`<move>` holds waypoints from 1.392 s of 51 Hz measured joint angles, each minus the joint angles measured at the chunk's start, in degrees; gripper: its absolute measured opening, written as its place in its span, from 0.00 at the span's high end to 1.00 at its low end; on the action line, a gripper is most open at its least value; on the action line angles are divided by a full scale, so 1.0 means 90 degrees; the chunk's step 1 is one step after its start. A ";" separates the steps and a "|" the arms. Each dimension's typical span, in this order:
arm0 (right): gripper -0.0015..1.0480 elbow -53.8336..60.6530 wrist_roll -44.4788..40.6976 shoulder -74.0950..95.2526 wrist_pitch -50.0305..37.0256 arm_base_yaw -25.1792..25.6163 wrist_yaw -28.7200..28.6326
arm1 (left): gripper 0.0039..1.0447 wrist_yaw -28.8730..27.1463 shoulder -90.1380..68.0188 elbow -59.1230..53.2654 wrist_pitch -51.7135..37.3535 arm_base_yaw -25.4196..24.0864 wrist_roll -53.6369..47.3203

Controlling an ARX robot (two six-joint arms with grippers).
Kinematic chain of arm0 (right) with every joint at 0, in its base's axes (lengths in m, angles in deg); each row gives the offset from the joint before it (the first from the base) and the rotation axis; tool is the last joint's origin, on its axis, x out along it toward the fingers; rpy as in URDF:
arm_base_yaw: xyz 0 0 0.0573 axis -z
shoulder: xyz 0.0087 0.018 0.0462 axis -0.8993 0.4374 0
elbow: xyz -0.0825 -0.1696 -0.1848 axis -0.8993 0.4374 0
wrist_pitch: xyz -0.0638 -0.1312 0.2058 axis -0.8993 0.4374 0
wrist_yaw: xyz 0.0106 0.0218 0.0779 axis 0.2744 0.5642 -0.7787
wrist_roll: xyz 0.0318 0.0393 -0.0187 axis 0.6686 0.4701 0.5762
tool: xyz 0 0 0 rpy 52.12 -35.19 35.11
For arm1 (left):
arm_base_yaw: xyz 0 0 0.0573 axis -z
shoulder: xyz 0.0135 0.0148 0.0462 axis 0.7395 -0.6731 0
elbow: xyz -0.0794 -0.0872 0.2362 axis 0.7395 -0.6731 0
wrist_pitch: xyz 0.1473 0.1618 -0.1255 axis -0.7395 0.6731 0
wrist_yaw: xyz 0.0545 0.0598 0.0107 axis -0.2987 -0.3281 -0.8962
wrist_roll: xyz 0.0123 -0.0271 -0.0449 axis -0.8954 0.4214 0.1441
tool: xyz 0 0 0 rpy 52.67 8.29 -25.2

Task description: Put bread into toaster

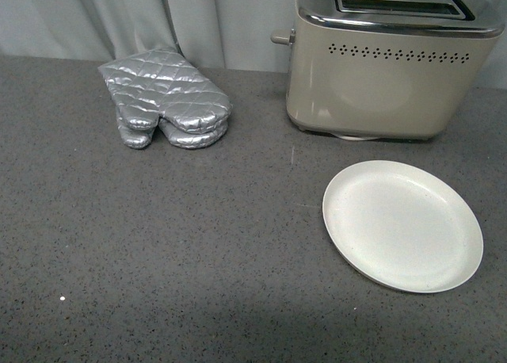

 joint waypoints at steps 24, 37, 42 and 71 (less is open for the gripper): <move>0.99 -0.0979 0.0775 0.1175 0.0522 -0.0260 0.0340 | 0.06 0.0000 0.0000 0.0000 0.0000 0.0000 0.0000; 0.99 -0.1178 0.0923 0.1440 0.0736 -0.0214 0.0355 | 0.06 0.0000 0.0000 0.0000 0.0000 0.0000 0.0000; 0.99 -0.1214 0.0952 0.1532 0.0743 -0.0197 0.0347 | 0.06 0.0000 0.0000 0.0000 0.0000 0.0000 0.0000; 0.98 -0.1817 0.0602 0.2246 0.0862 -0.0066 0.0187 | 0.06 0.0000 0.0000 0.0000 0.0000 0.0000 0.0000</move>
